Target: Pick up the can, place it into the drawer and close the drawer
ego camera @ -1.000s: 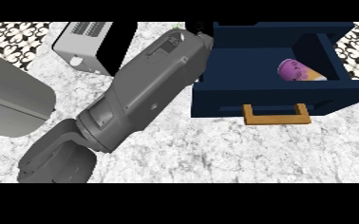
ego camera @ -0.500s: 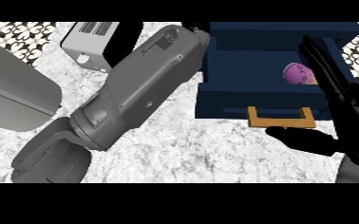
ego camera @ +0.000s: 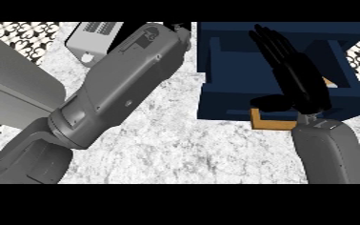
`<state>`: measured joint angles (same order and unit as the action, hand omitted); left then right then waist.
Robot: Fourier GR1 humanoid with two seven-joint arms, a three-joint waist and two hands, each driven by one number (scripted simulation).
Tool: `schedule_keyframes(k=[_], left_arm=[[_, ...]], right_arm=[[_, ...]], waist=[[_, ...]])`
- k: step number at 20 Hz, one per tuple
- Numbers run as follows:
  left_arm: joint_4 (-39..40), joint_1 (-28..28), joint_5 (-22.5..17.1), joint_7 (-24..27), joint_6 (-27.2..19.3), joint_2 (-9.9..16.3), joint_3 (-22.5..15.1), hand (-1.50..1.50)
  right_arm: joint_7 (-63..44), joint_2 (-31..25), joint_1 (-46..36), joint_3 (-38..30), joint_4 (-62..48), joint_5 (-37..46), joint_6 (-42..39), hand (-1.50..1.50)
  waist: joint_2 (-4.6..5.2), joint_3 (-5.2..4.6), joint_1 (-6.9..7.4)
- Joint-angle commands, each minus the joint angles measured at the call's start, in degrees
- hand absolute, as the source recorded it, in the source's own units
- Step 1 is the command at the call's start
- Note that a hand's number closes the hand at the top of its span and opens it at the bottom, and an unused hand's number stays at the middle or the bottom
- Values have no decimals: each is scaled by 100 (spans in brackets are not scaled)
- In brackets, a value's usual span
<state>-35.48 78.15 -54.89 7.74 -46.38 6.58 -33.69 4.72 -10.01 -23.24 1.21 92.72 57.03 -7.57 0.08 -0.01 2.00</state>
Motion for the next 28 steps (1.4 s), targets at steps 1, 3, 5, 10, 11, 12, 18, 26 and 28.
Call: schedule_keyframes(k=[1, 3, 5, 10, 11, 12, 18, 26, 28], left_arm=[[-372, -201, 102, -178, -58, 228, -8, -150], [-344, -121, 237, -342, -60, 391, -14, -150], [-764, -690, 261, -99, -66, 389, 16, -150], [-1541, -645, 432, -873, -440, 857, -175, -150], [-1370, -694, 436, -772, -225, 970, -64, -150], [-1642, -860, 463, -678, -259, 961, -85, -150], [-1924, -971, 622, -987, -233, 1214, -81, -150], [-2375, -1213, 720, -1153, -243, 1456, 53, -150], [-2531, -1287, 769, -1289, -301, 1550, 22, -150]], right_arm=[[-123, 94, -593, 288, -1182, 789, 507, -150], [138, 131, -613, 132, -1746, 812, 1026, -150], [-83, 330, -1096, 217, -2265, 1016, 1111, -150], [106, 235, -1495, -131, -3645, 1190, 1867, -150], [356, 198, -1226, -114, -3946, 1287, 2324, -150], [88, 321, -1715, -183, -4320, 1386, 2350, -150], [383, 167, -2073, -511, -5425, 1491, 3343, -150], [251, 127, -2938, -847, -6556, 1638, 4096, -150], [266, 87, -3194, -890, -6819, 1684, 4210, -150]], waist=[[0, -1, 74], [17, 5, -30], [12, 1, 33], [-10, 6, 117], [26, 8, 59], [30, 6, 155], [60, 11, 127], [86, 11, 222], [86, 11, 241]])
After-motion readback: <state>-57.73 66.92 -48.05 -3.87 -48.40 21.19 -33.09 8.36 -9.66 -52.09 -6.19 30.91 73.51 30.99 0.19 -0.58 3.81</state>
